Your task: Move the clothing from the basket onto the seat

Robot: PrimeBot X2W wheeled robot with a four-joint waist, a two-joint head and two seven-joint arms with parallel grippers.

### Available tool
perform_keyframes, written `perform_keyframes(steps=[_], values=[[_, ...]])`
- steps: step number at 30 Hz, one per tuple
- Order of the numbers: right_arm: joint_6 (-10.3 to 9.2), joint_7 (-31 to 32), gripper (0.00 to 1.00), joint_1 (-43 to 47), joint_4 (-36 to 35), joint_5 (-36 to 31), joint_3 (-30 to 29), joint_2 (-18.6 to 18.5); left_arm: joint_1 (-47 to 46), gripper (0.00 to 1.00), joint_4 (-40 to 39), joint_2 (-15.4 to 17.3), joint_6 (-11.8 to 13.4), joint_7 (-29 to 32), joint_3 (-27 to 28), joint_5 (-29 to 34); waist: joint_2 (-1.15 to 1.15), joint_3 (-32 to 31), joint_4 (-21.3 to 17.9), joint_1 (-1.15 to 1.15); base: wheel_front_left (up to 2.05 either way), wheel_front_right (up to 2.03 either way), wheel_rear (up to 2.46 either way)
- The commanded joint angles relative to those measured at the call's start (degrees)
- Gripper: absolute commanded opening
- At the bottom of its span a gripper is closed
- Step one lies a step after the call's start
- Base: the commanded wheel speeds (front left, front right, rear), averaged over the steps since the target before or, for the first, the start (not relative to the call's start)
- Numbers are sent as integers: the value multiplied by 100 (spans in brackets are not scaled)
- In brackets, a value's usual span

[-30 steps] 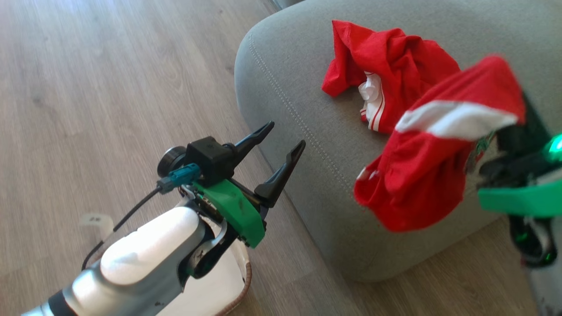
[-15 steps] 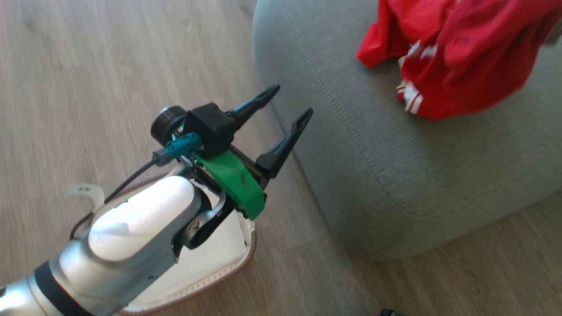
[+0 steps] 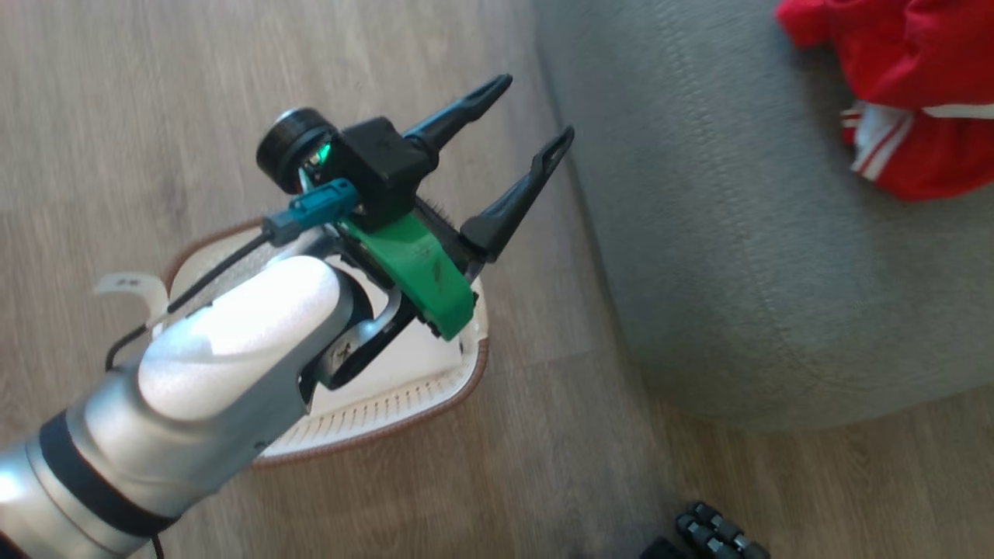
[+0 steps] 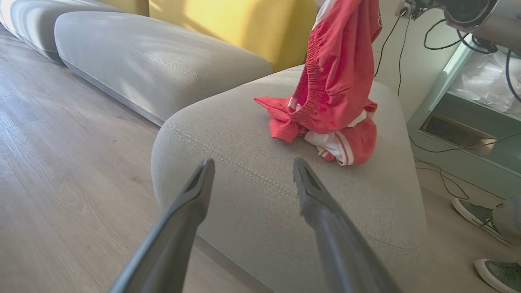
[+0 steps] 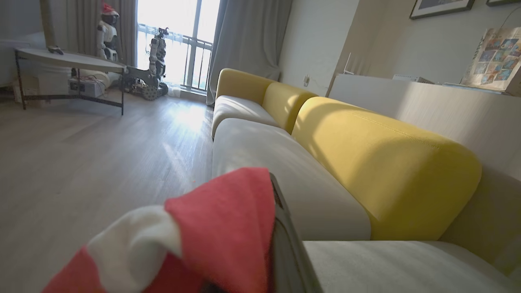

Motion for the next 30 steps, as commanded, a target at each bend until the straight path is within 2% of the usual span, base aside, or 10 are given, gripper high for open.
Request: perform_keyframes(steps=[1, 9, 13, 16, 21, 23, 24, 25, 30], values=[[-2, 86, 0, -82, 70, -101, -23, -251, -277, 100, -203, 107, -18, -1, 231, 57, 0, 309, 274, -2, 0, 0, 0], [-2, 435, 0, -293, 1168, -318, -45, -336, -362, 100, -143, 70, -39, -69, 243, 79, 0, 514, 508, -2, 0, 0, 0], [-2, 899, 0, -304, 1767, -344, 26, -311, -373, 100, -96, 35, -46, -123, 247, 71, 0, 540, 592, -2, 0, 0, 0], [-2, 1484, 0, -297, 2174, -349, 137, -303, -364, 100, -56, 32, -55, -159, 249, 56, 0, 520, 626, -2, 0, 0, 0], [-2, 2047, 1, -327, 2434, -384, 316, -287, -336, 100, -2, 34, -49, -186, 242, 35, 0, 437, 606, -2, 0, 0, 0], [-2, 2116, 39, -344, 2455, -374, 362, -256, -329, 100, 12, 25, -46, -197, 233, 31, 0, 378, 579, -2, 0, 0, 0], [-2, 2145, 65, -349, 2464, -371, 388, -243, -320, 100, 24, 17, -48, -205, 228, 24, 0, 339, 566, -2, 0, 0, 0], [-2, 2215, 100, -365, 2474, -353, 447, -221, -296, 100, 52, 1, -51, -225, 218, 8, 0, 251, 535, -2, 0, 0, 0], [-2, 2540, 100, -317, 2513, -188, 692, -192, -174, 100, 160, -41, -55, -294, 184, -58, 0, -85, 441, -2, 0, 0, 0]])
